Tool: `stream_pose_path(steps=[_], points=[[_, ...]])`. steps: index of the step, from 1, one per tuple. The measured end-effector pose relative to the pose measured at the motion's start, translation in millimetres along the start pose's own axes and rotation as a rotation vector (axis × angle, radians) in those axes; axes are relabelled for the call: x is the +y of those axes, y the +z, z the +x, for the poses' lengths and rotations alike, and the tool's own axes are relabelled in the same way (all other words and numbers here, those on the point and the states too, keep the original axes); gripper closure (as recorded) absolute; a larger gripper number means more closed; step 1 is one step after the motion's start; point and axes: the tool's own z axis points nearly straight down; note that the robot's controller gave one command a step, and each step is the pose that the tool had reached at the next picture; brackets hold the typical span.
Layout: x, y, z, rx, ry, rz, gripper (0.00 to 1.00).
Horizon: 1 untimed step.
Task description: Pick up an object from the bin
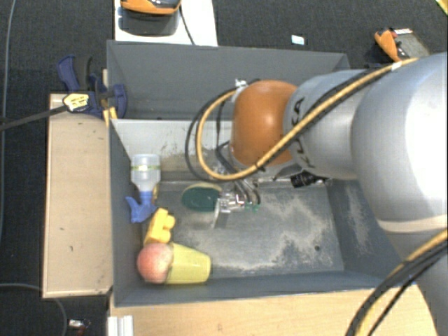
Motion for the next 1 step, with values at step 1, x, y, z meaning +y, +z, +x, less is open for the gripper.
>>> stream_pose_path(steps=[1], points=[[11.2,22.1,-7.1,-0.016,0.147,0.0,0.0]])
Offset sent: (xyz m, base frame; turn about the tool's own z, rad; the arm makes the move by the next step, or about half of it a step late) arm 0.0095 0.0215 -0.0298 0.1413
